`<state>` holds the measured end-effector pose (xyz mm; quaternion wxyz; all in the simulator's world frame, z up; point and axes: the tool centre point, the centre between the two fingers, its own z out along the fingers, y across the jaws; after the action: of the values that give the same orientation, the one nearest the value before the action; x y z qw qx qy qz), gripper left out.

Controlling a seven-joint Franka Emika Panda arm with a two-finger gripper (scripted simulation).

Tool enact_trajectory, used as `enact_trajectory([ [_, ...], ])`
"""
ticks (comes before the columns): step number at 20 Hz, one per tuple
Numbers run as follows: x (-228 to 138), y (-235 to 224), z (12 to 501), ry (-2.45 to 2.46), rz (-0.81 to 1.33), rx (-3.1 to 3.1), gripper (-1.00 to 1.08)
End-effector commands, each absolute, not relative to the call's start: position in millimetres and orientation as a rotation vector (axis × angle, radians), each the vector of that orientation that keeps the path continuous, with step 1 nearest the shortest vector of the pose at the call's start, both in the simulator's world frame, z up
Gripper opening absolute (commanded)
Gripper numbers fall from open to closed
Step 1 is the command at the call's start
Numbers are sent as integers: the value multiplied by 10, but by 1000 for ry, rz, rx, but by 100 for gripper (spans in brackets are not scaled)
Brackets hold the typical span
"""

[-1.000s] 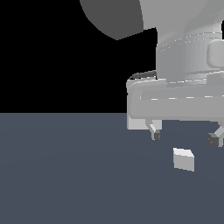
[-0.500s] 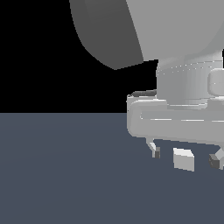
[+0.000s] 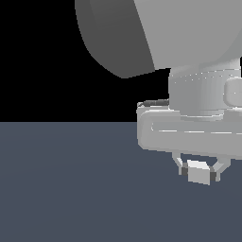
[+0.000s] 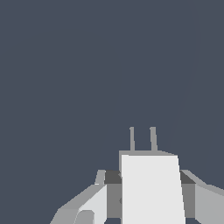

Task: Plug the charger into the wall socket.

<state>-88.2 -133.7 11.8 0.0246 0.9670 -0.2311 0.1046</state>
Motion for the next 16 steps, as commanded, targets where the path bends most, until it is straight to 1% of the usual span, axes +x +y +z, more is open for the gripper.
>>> enact_trajectory([
  [1,-881,-1339,115,-715,324,2991,-100],
  [9,-849,-1328,179,-663,327,3006,-100],
  [16,-735,-1278,392,-475,334,3051,-100],
])
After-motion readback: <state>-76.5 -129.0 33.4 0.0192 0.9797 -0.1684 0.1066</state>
